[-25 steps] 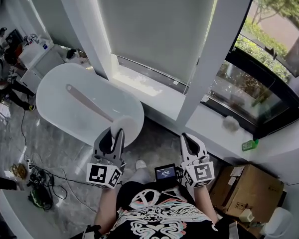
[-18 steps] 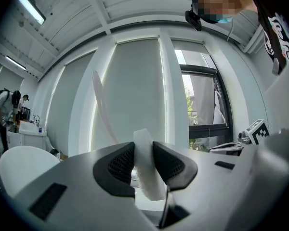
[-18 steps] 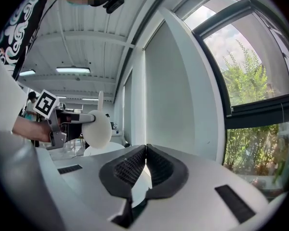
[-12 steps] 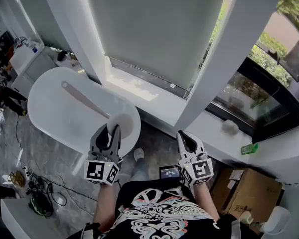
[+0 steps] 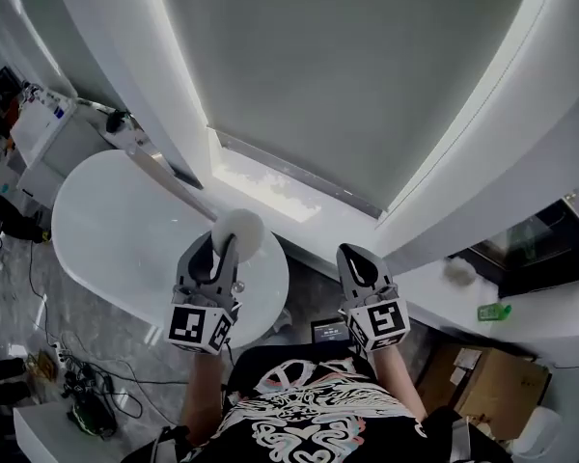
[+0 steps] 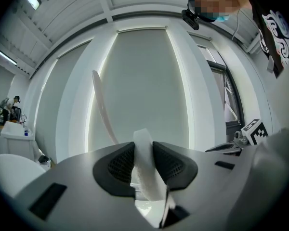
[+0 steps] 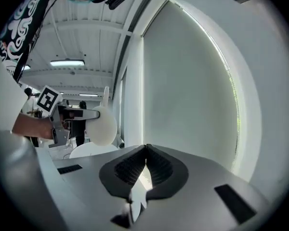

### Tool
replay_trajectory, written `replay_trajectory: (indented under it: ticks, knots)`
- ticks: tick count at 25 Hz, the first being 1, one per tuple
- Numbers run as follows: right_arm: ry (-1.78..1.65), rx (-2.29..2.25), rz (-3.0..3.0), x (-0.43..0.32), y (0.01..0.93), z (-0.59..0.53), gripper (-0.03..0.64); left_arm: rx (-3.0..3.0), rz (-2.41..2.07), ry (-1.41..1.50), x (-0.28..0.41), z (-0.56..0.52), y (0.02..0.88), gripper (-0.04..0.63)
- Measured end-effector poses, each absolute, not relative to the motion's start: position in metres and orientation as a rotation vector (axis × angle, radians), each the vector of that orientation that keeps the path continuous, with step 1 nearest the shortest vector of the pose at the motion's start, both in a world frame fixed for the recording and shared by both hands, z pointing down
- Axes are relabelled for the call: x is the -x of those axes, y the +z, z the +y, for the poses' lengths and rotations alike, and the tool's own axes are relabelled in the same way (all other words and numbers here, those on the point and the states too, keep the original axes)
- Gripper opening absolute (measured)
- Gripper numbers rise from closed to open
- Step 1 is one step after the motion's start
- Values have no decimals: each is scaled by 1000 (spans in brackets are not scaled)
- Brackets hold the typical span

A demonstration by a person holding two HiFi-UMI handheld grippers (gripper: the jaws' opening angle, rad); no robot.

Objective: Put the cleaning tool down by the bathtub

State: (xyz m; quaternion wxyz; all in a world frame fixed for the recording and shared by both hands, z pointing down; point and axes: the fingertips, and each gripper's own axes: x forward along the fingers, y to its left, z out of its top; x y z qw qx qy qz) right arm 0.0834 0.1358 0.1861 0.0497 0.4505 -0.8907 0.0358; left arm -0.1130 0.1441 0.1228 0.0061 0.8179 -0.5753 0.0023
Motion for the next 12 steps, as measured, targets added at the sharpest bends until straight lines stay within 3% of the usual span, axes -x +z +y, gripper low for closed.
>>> replay_trajectory:
  ticks: [12]
  knots:
    - [122, -1435, -2633, -43, 194, 38, 27, -2605, -1730, -1, 169, 39, 125, 117]
